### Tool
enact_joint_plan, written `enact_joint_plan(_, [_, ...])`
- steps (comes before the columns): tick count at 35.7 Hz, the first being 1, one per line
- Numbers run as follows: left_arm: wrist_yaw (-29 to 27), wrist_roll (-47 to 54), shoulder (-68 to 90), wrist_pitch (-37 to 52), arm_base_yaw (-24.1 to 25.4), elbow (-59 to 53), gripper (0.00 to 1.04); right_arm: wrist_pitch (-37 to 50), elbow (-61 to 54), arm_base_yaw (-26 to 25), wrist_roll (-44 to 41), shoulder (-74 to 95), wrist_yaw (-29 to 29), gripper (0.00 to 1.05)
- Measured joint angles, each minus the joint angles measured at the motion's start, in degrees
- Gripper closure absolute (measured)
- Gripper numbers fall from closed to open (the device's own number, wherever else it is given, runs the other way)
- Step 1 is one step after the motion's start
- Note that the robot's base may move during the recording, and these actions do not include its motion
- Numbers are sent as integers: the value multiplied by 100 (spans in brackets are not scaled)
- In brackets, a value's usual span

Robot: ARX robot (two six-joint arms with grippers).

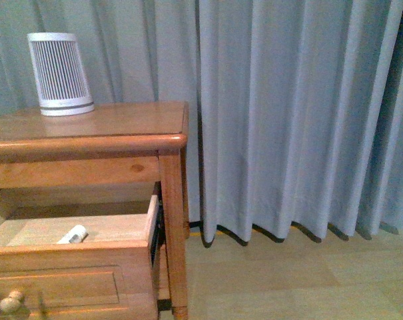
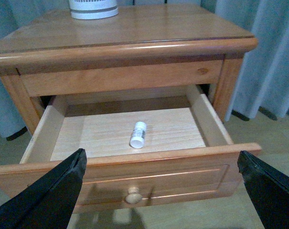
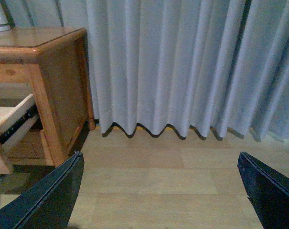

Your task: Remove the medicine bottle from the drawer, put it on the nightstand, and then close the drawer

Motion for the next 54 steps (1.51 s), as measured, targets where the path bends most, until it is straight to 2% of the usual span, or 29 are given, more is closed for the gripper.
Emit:
enact_joint_plan(9, [-260, -313, -2433, -1982, -168, -201, 7, 0, 0, 0, 0, 0, 0, 7])
enact_joint_plan(18, [-321, -385, -2769, -2129, -177, -227, 8, 0, 0, 0, 0, 0, 0, 7])
enact_joint_plan(21, [-785, -369, -2953, -1880, -195, -472, 26, 0, 0, 0, 0, 0, 0, 7])
enact_joint_plan(26, [-796, -369, -3270, -1888, -199, -822, 57, 0, 0, 0, 0, 0, 0, 7])
enact_joint_plan(32, [-796, -367, -3543, -1956, -199, -984, 81, 0, 0, 0, 0, 0, 0, 7])
enact_joint_plan(36, [-796, -380, -3773, -2057, -199, -1126, 102, 0, 0, 0, 0, 0, 0, 7])
enact_joint_plan(54, [-800, -348, -4562, -2415, -201, -1537, 102, 0, 0, 0, 0, 0, 0, 7])
